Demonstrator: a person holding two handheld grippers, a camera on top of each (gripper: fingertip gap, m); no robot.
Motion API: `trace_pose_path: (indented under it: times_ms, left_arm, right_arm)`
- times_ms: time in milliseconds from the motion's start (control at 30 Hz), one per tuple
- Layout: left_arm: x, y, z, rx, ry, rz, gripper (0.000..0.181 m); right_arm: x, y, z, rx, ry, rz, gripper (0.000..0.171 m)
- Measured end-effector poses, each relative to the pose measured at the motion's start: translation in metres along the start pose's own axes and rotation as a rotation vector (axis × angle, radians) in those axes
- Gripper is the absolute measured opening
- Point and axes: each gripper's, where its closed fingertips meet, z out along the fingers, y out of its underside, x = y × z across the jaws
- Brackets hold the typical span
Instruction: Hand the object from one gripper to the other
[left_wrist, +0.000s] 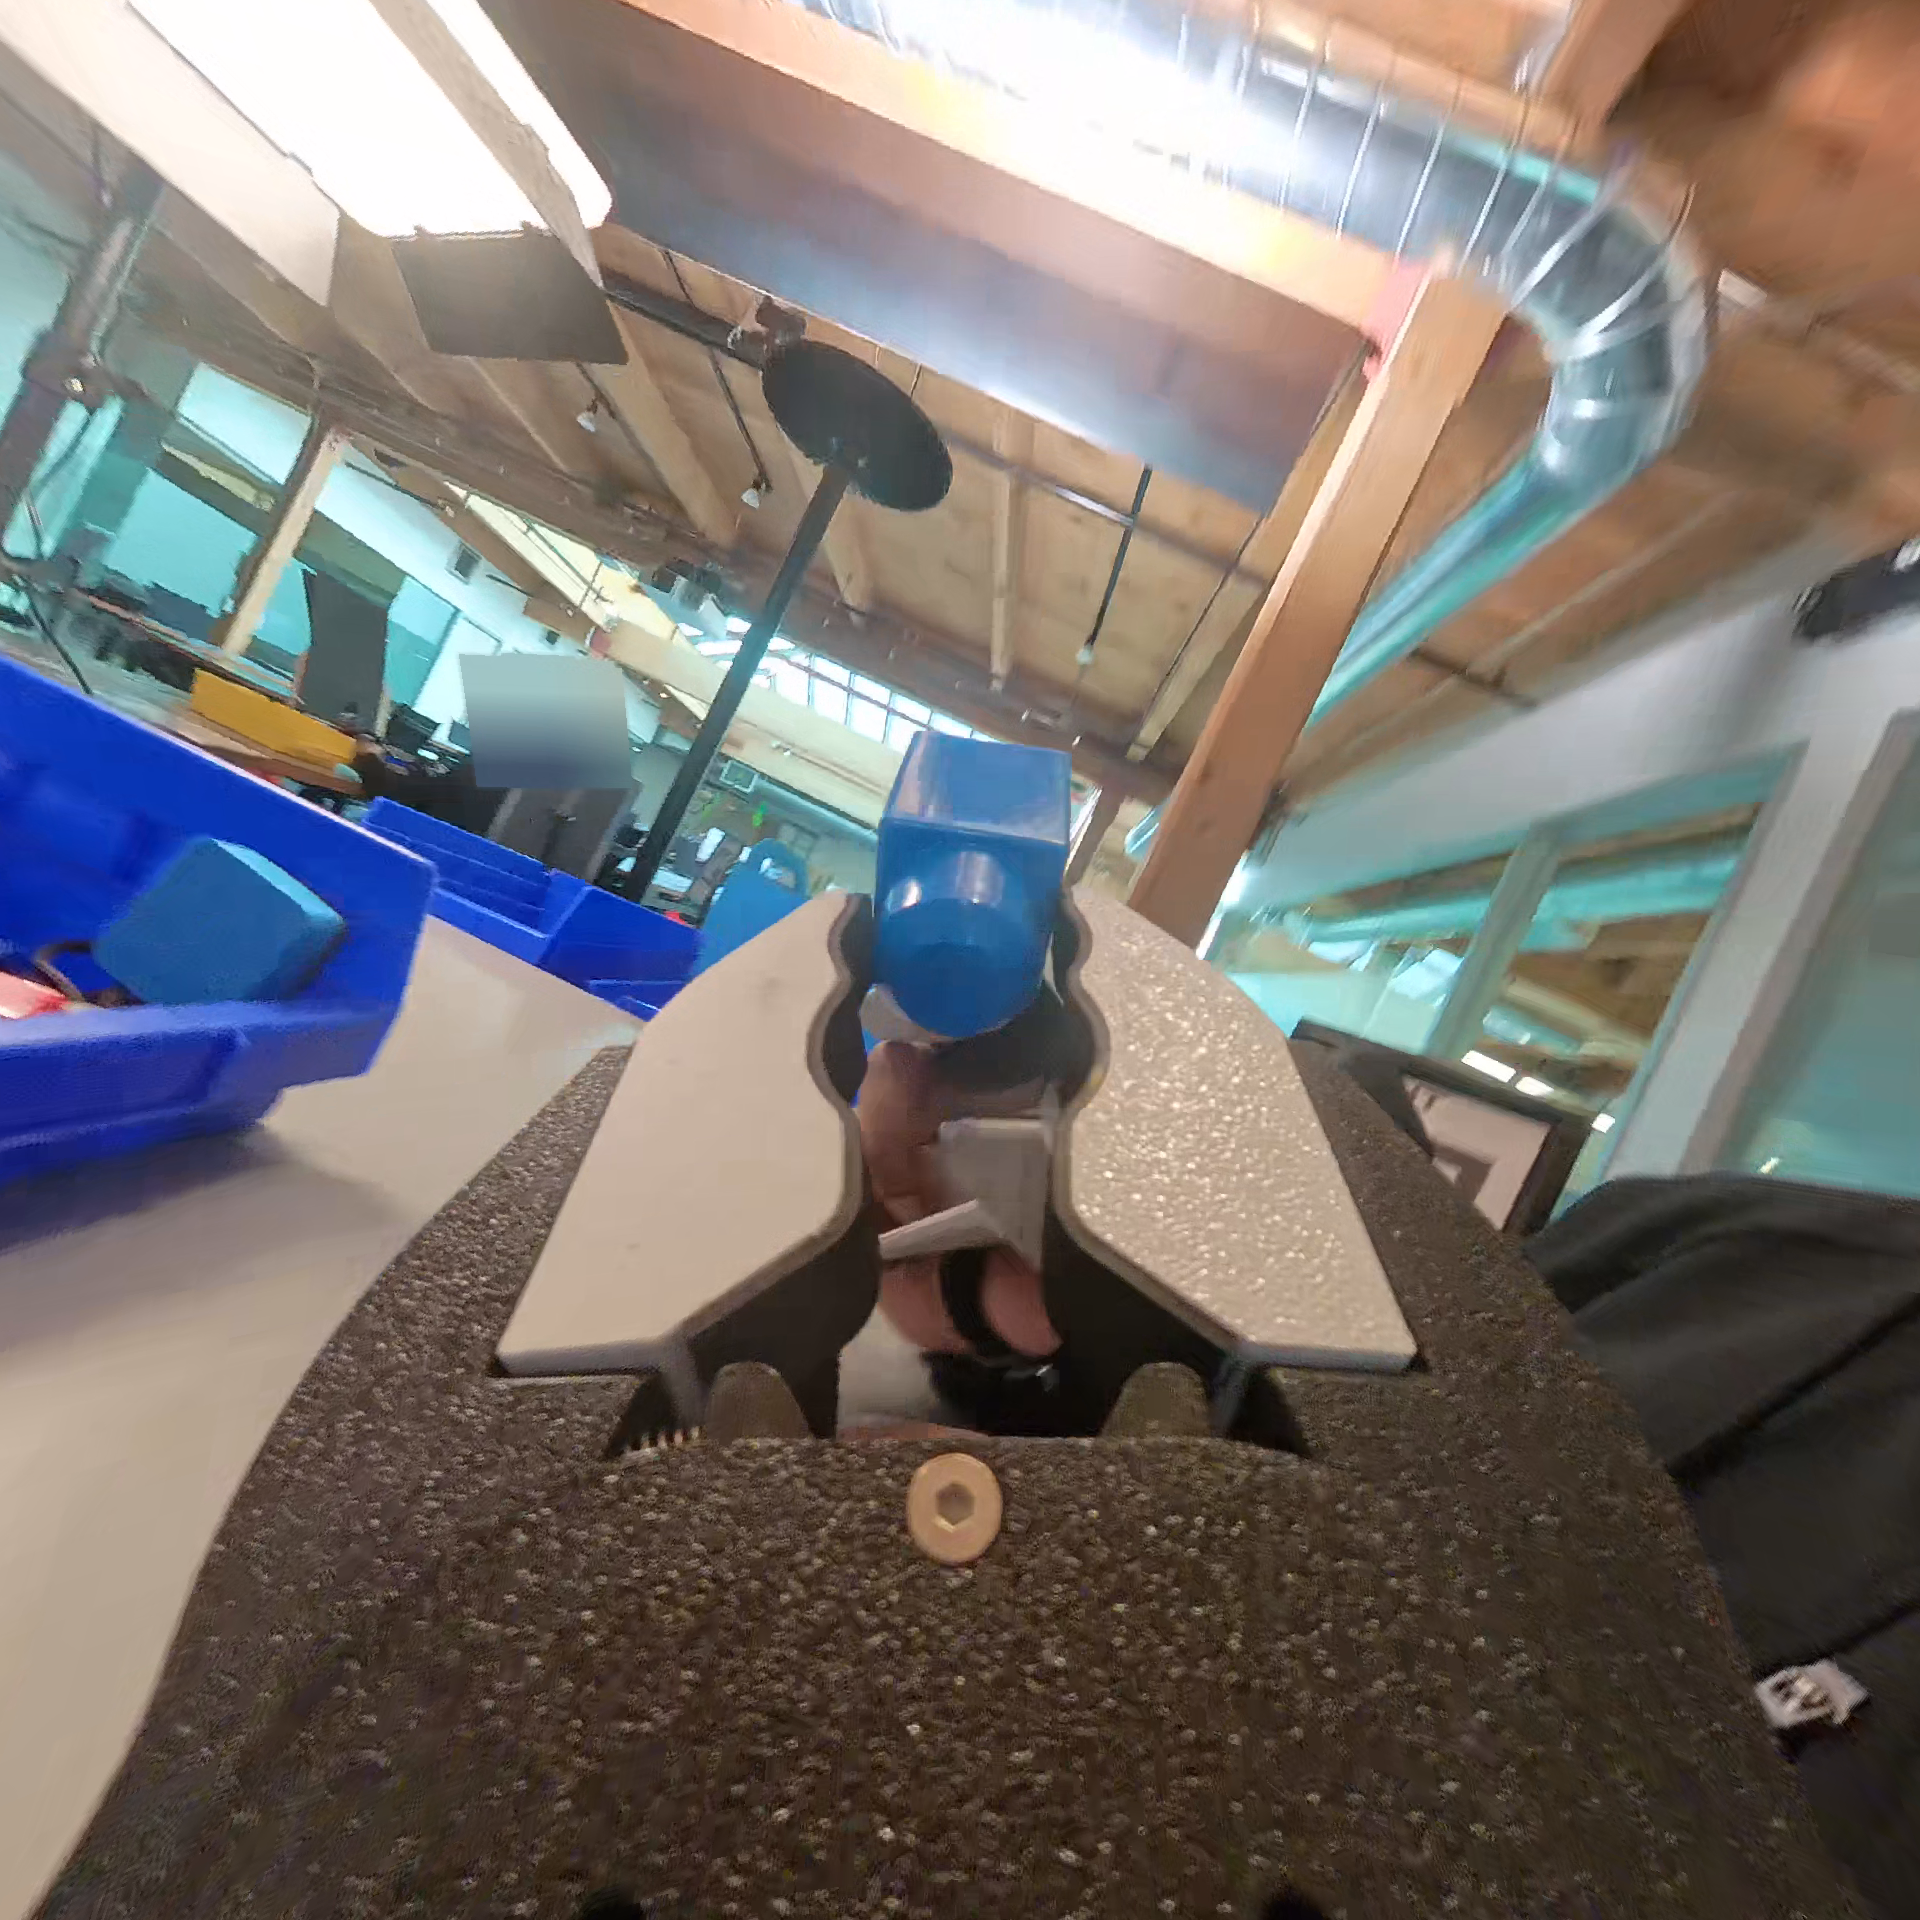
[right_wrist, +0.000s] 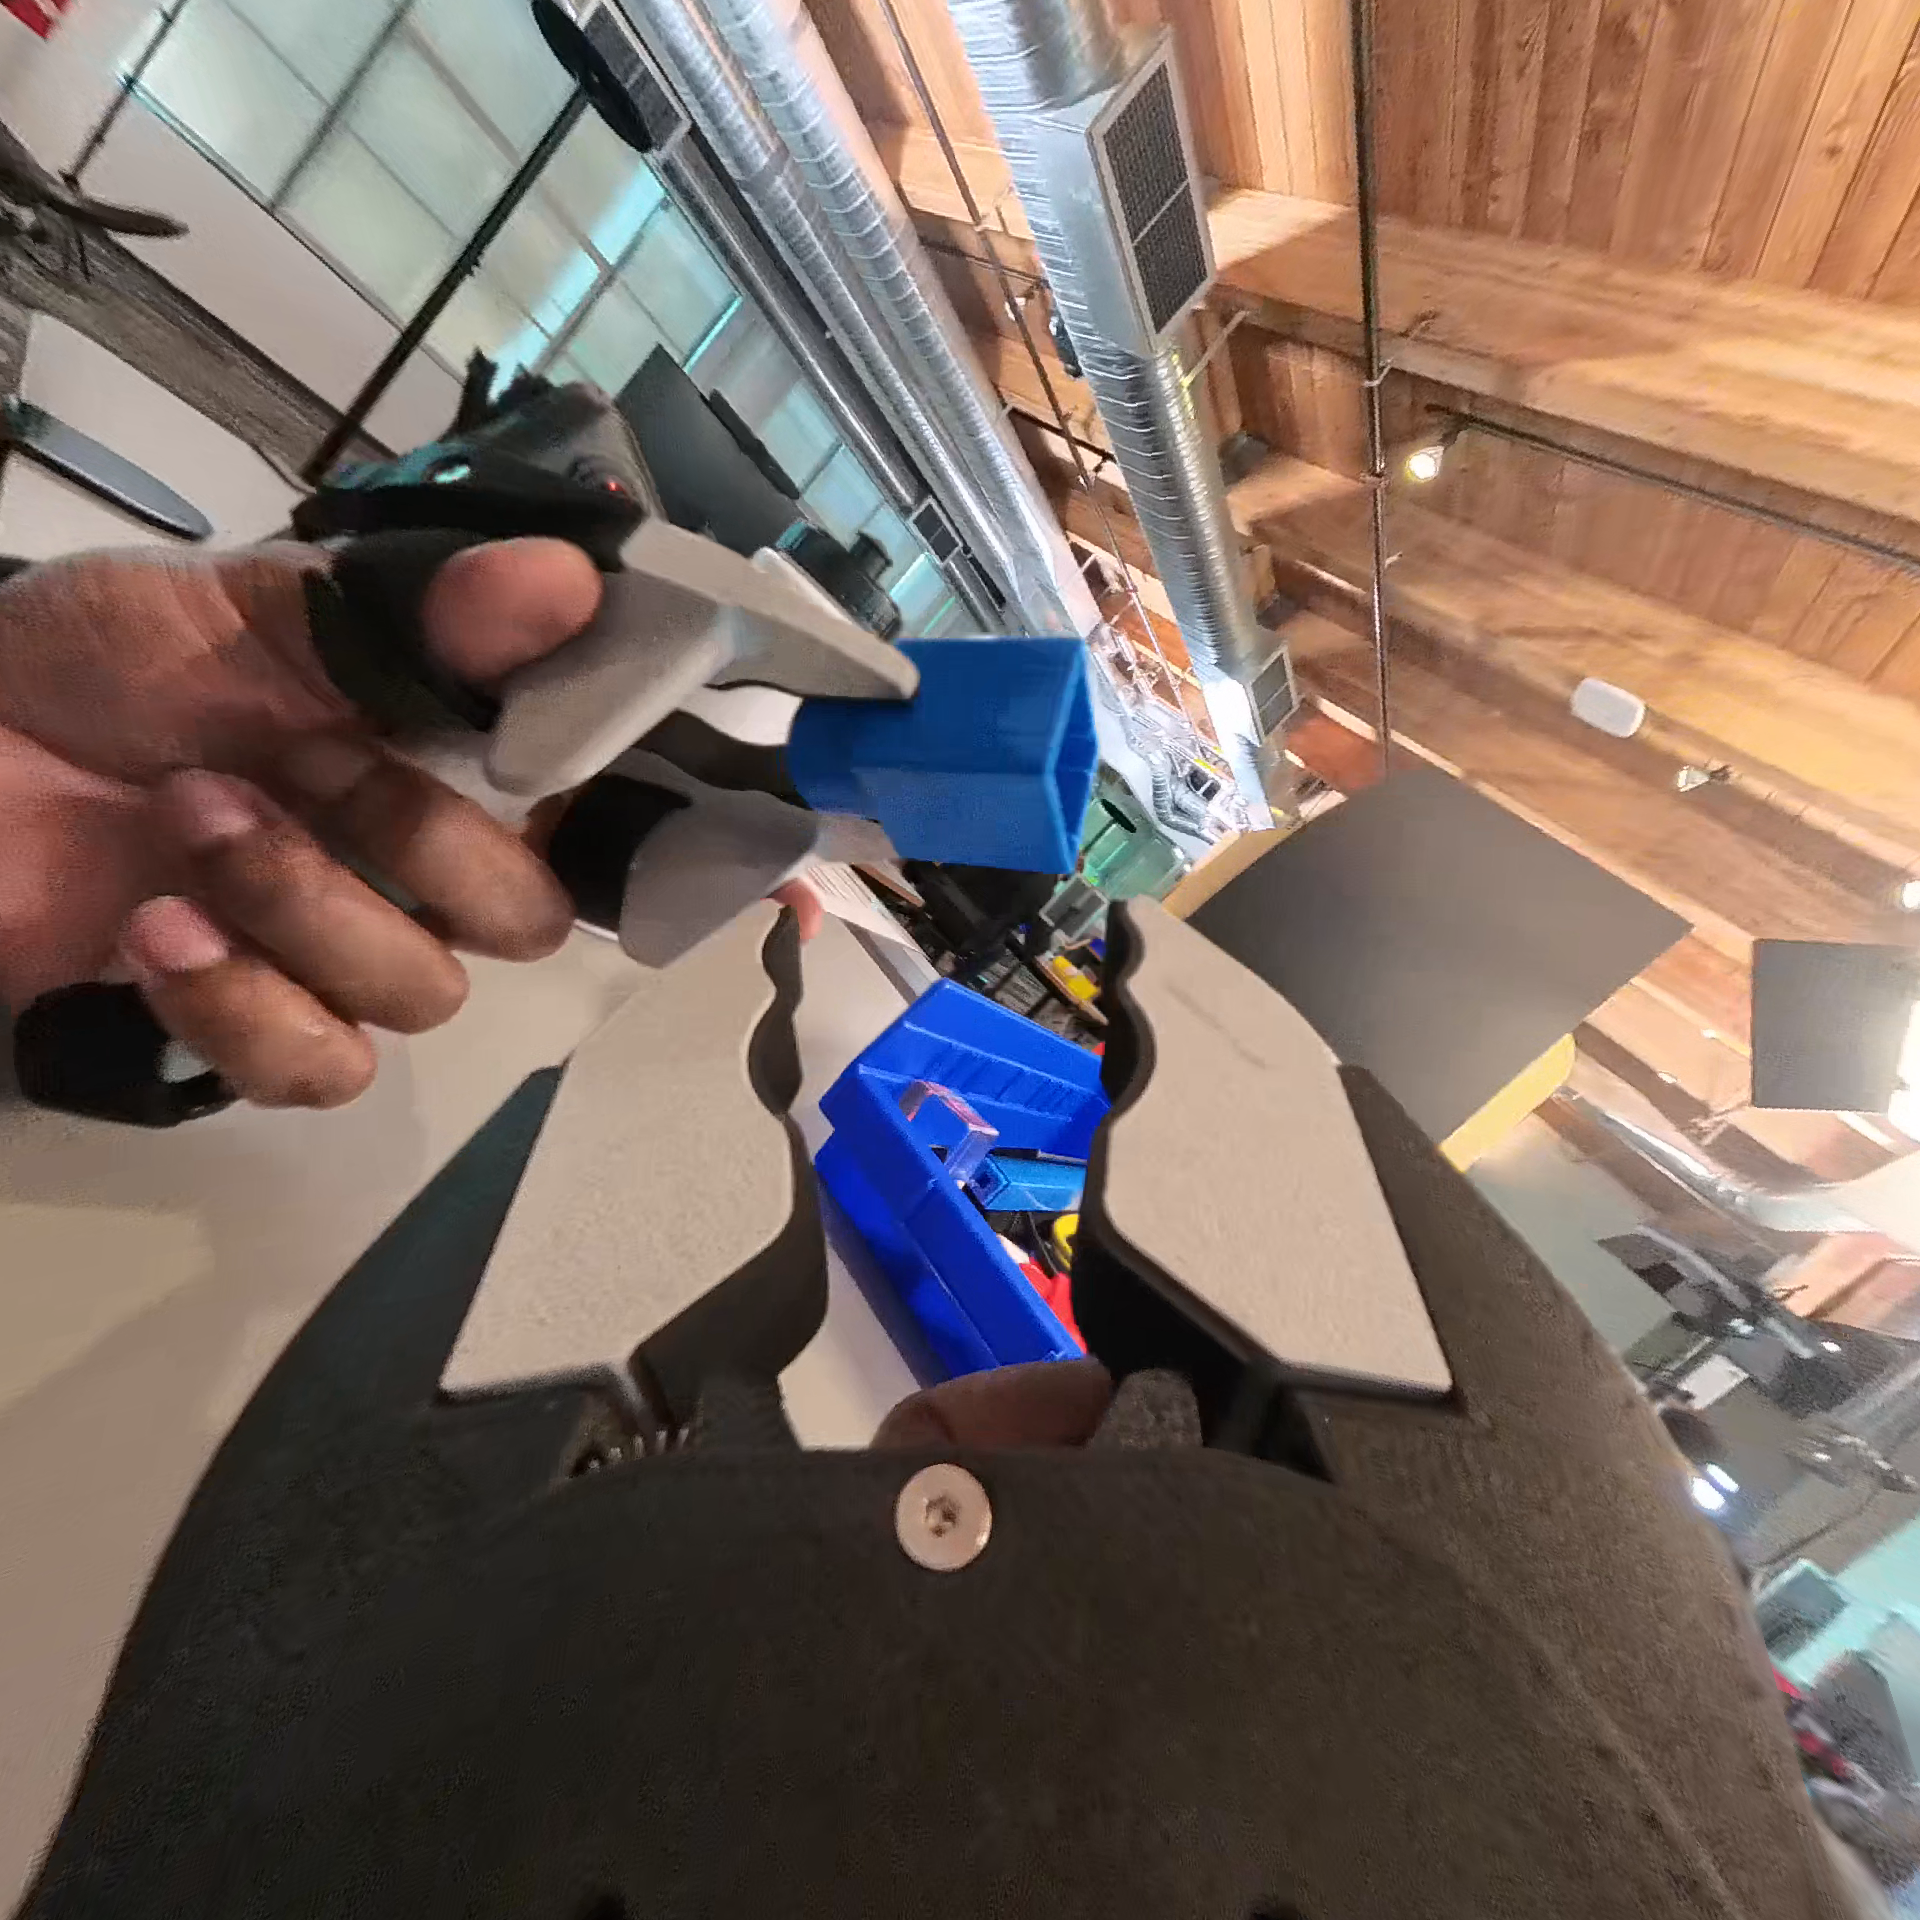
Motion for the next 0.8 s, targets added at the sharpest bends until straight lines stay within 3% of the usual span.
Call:
trace_pose_path:
  times_ms: [233,800]
  left_arm:
    - [-0.003,0.026,0.011,-0.023,0.014,-0.183,0.034]
    - [0.008,0.056,0.018,-0.211,0.022,-0.252,0.033]
  right_arm:
    - [-0.003,0.003,0.003,-0.036,0.034,-0.089,0.067]
    - [0.001,0.005,0.002,-0.035,0.011,-0.035,0.074]
